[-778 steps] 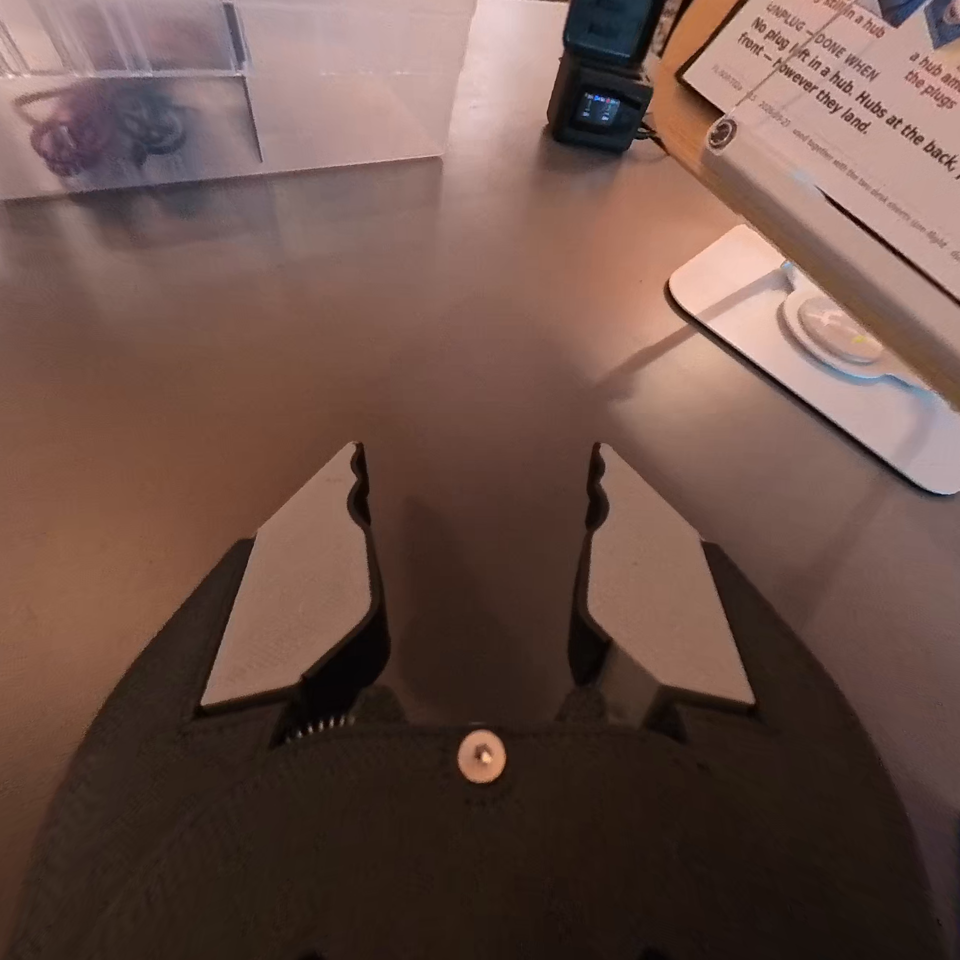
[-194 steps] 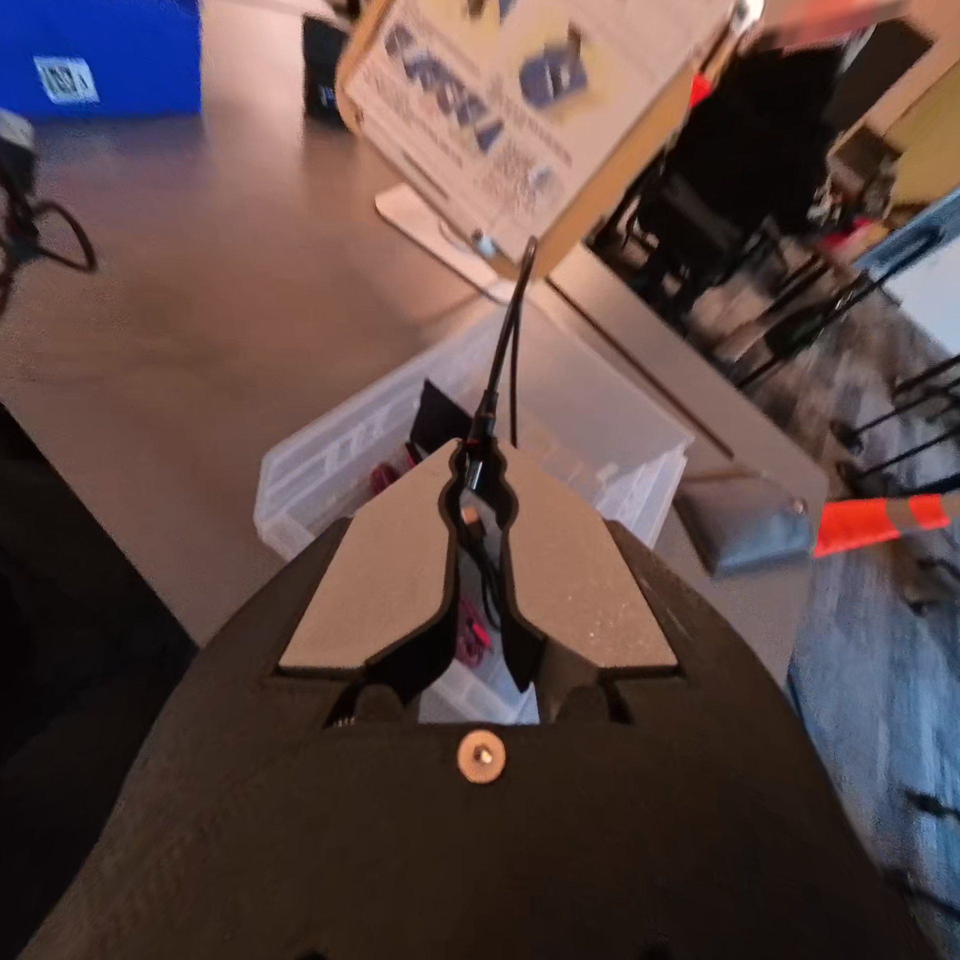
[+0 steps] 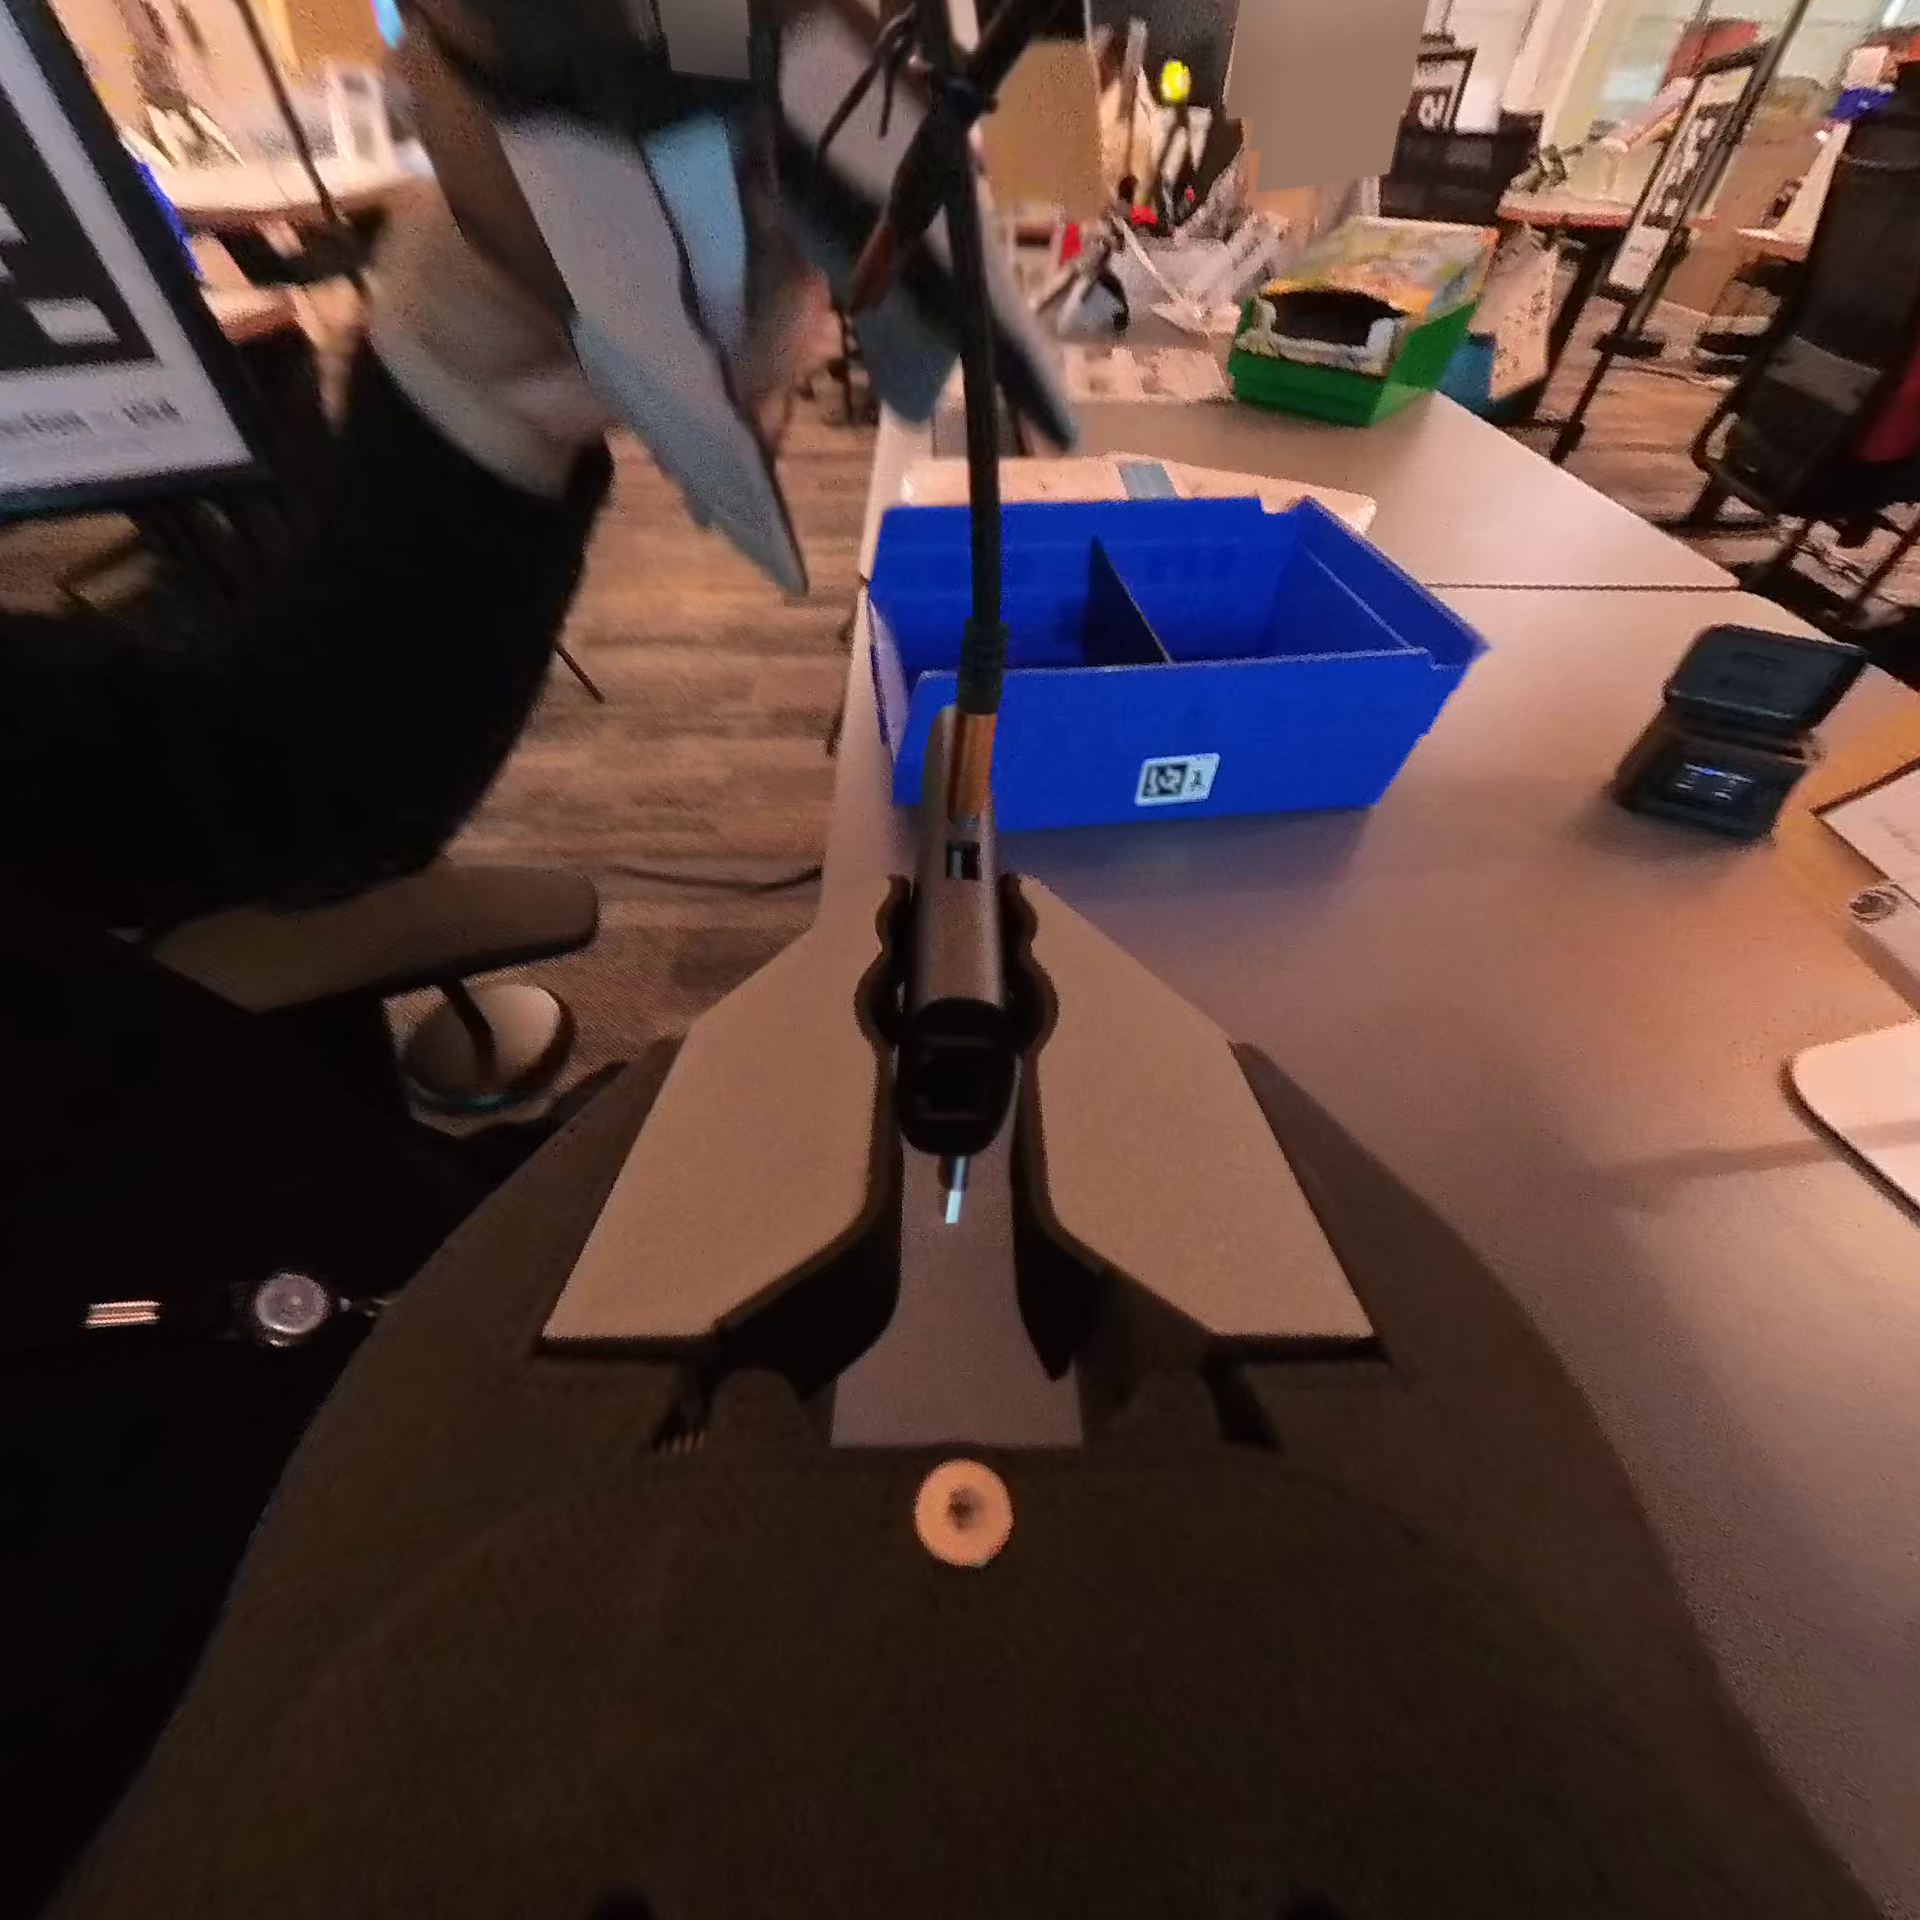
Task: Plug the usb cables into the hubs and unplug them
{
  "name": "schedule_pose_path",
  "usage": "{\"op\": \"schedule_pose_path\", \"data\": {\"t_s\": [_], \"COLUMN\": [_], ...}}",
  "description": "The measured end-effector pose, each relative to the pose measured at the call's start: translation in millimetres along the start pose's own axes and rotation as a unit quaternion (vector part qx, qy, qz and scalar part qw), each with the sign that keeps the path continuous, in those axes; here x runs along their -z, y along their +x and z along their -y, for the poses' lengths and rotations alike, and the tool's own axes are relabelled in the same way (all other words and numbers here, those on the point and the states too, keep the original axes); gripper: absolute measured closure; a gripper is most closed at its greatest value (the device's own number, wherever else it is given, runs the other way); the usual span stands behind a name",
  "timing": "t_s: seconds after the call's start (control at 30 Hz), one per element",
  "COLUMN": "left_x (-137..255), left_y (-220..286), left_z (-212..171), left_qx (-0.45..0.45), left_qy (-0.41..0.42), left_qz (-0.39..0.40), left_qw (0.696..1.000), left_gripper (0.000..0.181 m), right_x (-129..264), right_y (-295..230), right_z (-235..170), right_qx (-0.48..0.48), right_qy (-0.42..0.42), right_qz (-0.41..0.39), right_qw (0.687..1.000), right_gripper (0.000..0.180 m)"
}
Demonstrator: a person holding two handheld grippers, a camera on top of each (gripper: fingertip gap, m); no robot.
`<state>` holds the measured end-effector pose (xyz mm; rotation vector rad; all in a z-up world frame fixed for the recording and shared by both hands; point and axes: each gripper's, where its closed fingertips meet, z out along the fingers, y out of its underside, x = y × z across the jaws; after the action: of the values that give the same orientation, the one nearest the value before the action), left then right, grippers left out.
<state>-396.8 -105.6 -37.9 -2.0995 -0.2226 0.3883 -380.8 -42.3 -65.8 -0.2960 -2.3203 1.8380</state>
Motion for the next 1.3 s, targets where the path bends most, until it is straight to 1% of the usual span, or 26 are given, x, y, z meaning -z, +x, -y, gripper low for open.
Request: {"op": "schedule_pose_path", "data": {"t_s": [0.07,0.13,0.17,0.23,0.27,0.3,0.33,0.37,0.43,0.53,0.6,0.7,0.83,0.93,1.07,1.2,1.3], "left_x": [-10.6,-24.3,-30.6,-40.3,-44.6,-50.2,-56.5,-59.7,-60.7,-63.0,-61.2,-54.0,-51.2,-51.3,-53.4,-62.6,-66.8], "left_y": [11.8,21.7,28.4,46.9,55.0,57.3,55.5,56.1,57.5,58.1,56.4,52.6,57.7,59.4,60.6,60.6,63.4], "left_z": [-16.0,-22.5,-22.9,-17.6,-16.2,-16.3,-18.7,-20.0,-19.8,-27.8,-31.1,-32.7,-31.4,-26.1,-23.0,-26.4,-28.2], "left_qx": [0.04,0.064,0.067,0.064,0.058,0.052,0.046,0.04,0.046,0.044,0.035,0.039,0.024,0.014,0.03,0.023,0.031], "left_qy": [0.033,0.058,0.066,0.088,0.093,0.095,0.09,0.091,0.098,0.071,0.062,0.056,0.052,0.067,0.075,0.054,0.048], "left_qz": [-0.055,-0.093,-0.113,-0.16,-0.177,-0.175,-0.163,-0.163,-0.172,-0.178,-0.168,-0.157,-0.151,-0.144,-0.148,-0.13,-0.142], "left_qw": [0.997,0.992,0.989,0.981,0.978,0.978,0.981,0.982,0.979,0.981,0.983,0.985,0.987,0.987,0.986,0.99,0.988], "left_gripper": [0.111,0.11,0.109,0.115,0.121,0.131,0.15,0.163,0.164,0.166,0.166,0.166,0.167,0.167,0.167,0.167,0.167], "right_x": [0.2,-3.0,-5.6,-12.4,-15.4,-17.7,-18.9,-19.9,-20.7,-23.4,-22.0,-16.4,-15.2,-14.4,-10.6,-4.8,0.4], "right_y": [-6.1,-13.7,-16.6,-15.2,-14.5,-15.0,-17.4,-20.0,-20.0,-18.5,-15.2,-10.7,-17.6,-19.8,-18.1,-9.9,-8.4], "right_z": [5.8,8.1,7.6,4.1,1.3,-1.3,-3.0,-5.0,-9.7,-21.0,-27.6,-27.9,-32.5,-35.9,-33.6,-39.5,-41.0], "right_qx": [-0.015,-0.034,-0.043,-0.059,-0.064,-0.066,-0.067,-0.068,-0.08,-0.085,-0.063,-0.027,-0.011,0.005,-0.004,0.028,0.07], "right_qy": [0.03,0.049,0.054,0.058,0.056,0.055,0.056,0.056,0.05,0.01,-0.018,-0.033,-0.059,-0.064,-0.059,-0.092,-0.116], "right_qz": [0.037,0.077,0.093,0.1,0.103,0.109,0.121,0.133,0.147,0.146,0.122,0.085,0.094,0.098,0.094,0.05,0.015], "right_qw": [0.999,0.995,0.993,0.992,0.991,0.99,0.989,0.987,0.985,0.986,0.99,0.995,0.994,0.993,0.994,0.994,0.991], "right_gripper": [0.165,0.166,0.165,0.165,0.165,0.165,0.165,0.165,0.166,0.165,0.163,0.162,0.163,0.164,0.165,0.162,0.16]}}
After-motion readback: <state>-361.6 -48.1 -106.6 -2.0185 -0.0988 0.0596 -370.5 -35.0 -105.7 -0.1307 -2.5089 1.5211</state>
